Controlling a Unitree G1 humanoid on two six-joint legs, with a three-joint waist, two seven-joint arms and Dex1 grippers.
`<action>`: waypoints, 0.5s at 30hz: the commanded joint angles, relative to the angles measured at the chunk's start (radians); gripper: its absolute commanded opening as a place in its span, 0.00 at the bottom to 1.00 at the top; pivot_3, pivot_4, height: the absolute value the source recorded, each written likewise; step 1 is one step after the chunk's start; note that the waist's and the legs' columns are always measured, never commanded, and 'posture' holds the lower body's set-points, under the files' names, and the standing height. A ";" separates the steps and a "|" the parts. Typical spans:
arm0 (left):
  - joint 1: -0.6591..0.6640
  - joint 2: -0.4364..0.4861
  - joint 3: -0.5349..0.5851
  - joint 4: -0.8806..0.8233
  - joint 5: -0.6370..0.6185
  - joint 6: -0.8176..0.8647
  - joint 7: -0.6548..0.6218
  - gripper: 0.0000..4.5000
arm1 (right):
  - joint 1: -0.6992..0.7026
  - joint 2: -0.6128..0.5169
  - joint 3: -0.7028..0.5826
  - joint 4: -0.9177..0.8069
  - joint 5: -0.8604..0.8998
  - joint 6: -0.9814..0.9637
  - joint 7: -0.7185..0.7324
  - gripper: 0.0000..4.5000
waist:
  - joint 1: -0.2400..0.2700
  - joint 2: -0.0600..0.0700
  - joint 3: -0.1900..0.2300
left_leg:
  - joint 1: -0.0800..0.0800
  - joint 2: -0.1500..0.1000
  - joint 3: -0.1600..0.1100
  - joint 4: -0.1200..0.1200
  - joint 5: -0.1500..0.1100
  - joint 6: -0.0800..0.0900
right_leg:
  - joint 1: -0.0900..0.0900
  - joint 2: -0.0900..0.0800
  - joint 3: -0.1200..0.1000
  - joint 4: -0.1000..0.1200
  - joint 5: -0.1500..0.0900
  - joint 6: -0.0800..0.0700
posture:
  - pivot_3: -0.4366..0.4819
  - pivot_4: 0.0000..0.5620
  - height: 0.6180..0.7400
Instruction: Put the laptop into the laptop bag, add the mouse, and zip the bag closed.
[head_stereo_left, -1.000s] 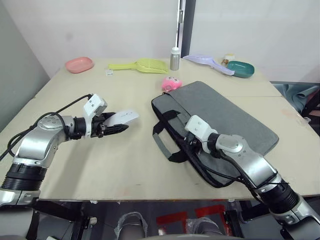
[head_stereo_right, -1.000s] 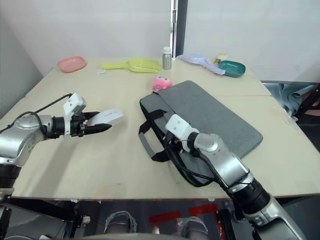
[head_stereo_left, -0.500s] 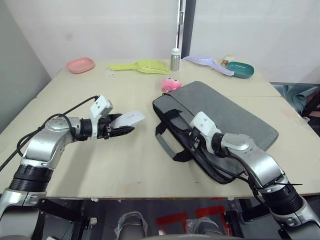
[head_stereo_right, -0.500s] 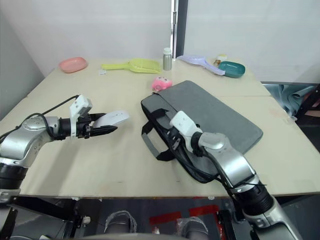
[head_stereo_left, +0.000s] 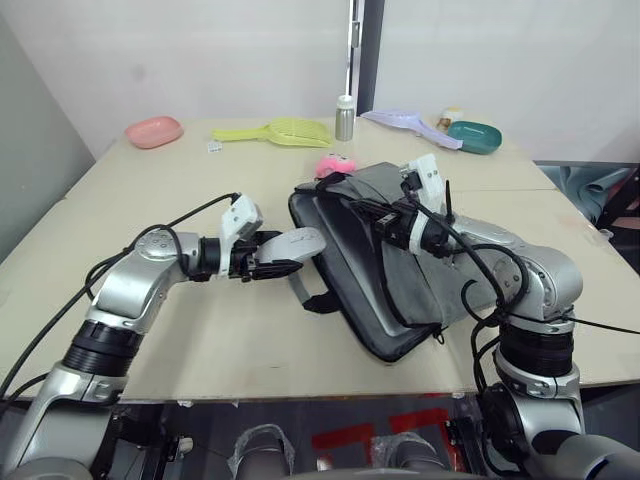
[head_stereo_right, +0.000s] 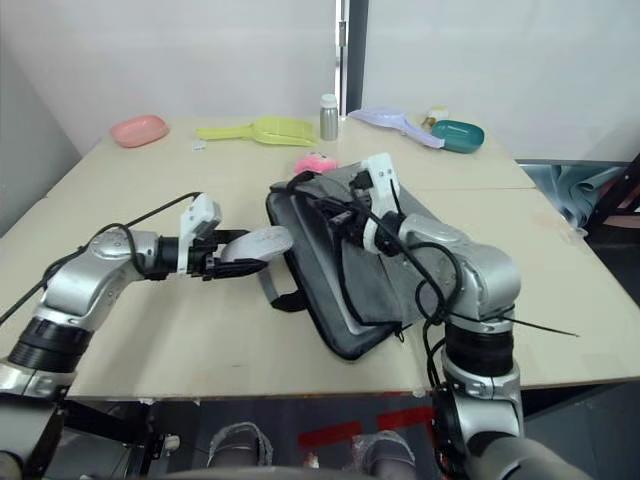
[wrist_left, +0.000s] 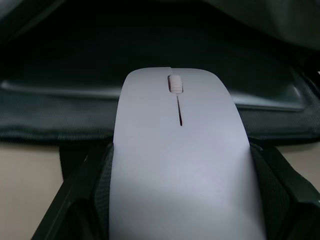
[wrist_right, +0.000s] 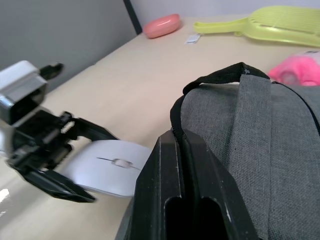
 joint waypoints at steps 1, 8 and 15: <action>-0.057 -0.088 -0.052 0.054 0.054 -0.074 0.046 0.64 | -0.080 0.047 -0.065 -0.039 0.092 0.027 -0.041 0.00 | 0.003 0.000 0.000 | 0.000 0.000 0.000 0.000 0.000 0.000 | 0.000 0.000 0.000 0.000 0.000 0.000 | 0.48 0.27 1.00; -0.110 -0.269 -0.137 0.191 0.146 -0.169 0.110 0.64 | -0.164 0.129 -0.169 -0.024 0.167 0.082 -0.152 0.00 | 0.006 0.001 0.000 | -0.001 0.000 0.000 0.000 0.000 0.000 | 0.000 0.000 0.000 -0.001 0.000 0.000 | 0.48 0.27 1.00; -0.239 -0.435 -0.149 0.456 0.223 -0.248 0.195 0.64 | -0.202 0.147 -0.213 -0.040 0.249 0.134 -0.214 0.00 | 0.013 0.001 0.000 | -0.001 -0.001 0.000 0.000 0.000 0.000 | 0.000 0.000 0.000 -0.001 0.002 0.002 | 0.48 0.27 1.00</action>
